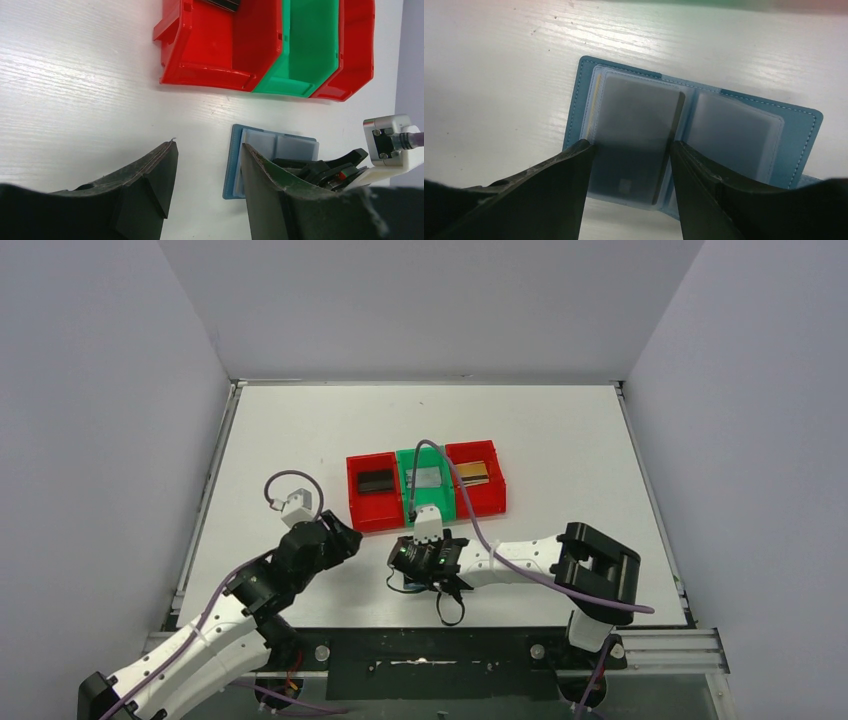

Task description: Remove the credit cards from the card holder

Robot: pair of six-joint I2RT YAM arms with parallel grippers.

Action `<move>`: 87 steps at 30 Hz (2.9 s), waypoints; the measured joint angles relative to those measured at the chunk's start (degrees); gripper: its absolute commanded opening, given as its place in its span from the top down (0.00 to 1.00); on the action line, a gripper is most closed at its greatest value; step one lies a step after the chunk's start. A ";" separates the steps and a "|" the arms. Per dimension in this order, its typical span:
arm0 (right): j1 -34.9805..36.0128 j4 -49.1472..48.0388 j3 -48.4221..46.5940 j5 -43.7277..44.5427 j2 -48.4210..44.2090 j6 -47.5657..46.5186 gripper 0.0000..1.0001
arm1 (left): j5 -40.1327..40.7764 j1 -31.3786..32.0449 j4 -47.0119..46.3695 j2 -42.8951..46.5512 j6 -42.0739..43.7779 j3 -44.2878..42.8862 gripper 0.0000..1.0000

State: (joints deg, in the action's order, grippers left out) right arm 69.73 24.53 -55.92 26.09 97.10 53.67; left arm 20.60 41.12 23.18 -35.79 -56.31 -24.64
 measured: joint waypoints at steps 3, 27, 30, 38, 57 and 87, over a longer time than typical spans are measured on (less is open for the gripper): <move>0.00 -0.42 -0.37 0.00 0.74 0.17 0.46 | -0.33 0.00 0.04 -0.09 0.13 0.00 0.51; -5.57 -21.64 17.79 -9.31 -11.04 1.05 0.88 | -15.19 -0.04 -12.31 -11.80 5.46 0.28 0.50; -7.39 -28.65 24.39 -11.89 -15.26 1.73 0.88 | -18.95 0.00 -17.18 -14.95 5.79 0.28 0.50; -10.27 -40.94 34.97 -16.06 -22.58 3.91 0.87 | -25.27 2.10 -28.74 -25.07 5.38 0.44 0.50; -11.26 -45.59 38.75 -17.55 -25.75 4.50 0.87 | -26.47 7.56 -43.45 -43.87 2.93 -5.79 0.44; -11.96 -37.79 39.15 -17.81 -36.57 3.87 0.48 | -28.17 9.42 -42.66 -55.84 4.00 -12.55 0.85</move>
State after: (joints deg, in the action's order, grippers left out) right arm 57.78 -13.26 -16.78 8.27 60.53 57.54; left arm -7.57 50.54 -19.49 -91.64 -52.31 -37.19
